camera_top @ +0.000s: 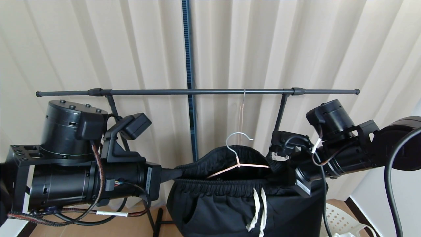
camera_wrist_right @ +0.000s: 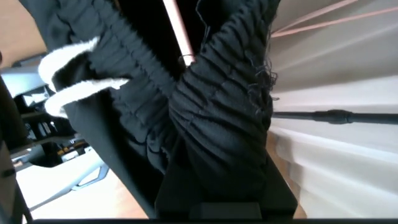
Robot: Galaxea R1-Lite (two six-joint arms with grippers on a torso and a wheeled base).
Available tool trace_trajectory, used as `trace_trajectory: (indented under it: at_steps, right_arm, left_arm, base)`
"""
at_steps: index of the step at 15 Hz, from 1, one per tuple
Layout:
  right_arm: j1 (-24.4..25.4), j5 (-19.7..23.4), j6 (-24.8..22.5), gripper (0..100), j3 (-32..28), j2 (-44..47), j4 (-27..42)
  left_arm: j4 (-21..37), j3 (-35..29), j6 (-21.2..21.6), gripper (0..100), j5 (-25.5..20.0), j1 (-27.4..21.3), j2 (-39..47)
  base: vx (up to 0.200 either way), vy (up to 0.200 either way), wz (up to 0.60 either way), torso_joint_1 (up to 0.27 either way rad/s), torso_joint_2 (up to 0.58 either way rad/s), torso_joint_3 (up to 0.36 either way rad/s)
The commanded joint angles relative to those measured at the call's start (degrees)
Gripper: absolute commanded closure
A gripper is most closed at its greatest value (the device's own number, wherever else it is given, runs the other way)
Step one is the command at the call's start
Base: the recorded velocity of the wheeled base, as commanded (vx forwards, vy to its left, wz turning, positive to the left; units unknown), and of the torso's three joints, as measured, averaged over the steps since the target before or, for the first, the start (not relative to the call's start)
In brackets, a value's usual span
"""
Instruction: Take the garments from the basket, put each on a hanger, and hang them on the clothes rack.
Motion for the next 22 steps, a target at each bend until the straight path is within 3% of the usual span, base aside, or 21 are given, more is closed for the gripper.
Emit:
trace_trajectory:
  at_steps: [1,10,13,16,22]
  right_arm:
    - [0.1,0.8,0.3,100,-0.1,-1.0,-0.1]
    - [1.4,3.9,2.5,100,0.6,-0.5,-4.0]
    - [3.5,4.0,9.6,100,1.0,0.0,-8.0]
    - [3.7,3.9,11.0,100,1.2,1.4,-10.2]
    - [5.7,3.7,18.1,100,1.2,2.0,-14.4]
  left_arm:
    - [-0.1,0.5,0.0,100,0.0,-1.1,0.5]
    - [-2.1,0.3,-0.1,100,4.7,-5.5,3.6]
    - [-2.7,0.5,-0.2,100,4.7,-6.4,3.7]
    - [-2.7,0.3,-0.7,100,4.7,-7.0,3.4]
    - [-2.8,0.3,-0.7,100,6.7,-10.8,2.9]
  base:
    - [0.000,0.000,0.00,0.000,0.00,0.000]
    - [0.000,0.000,0.00,0.000,0.00,0.000]
    - [0.000,0.000,0.00,0.000,0.00,0.000]
    - [0.000,0.000,0.00,0.000,0.00,0.000]
    - [0.000,0.000,0.00,0.000,0.00,0.000]
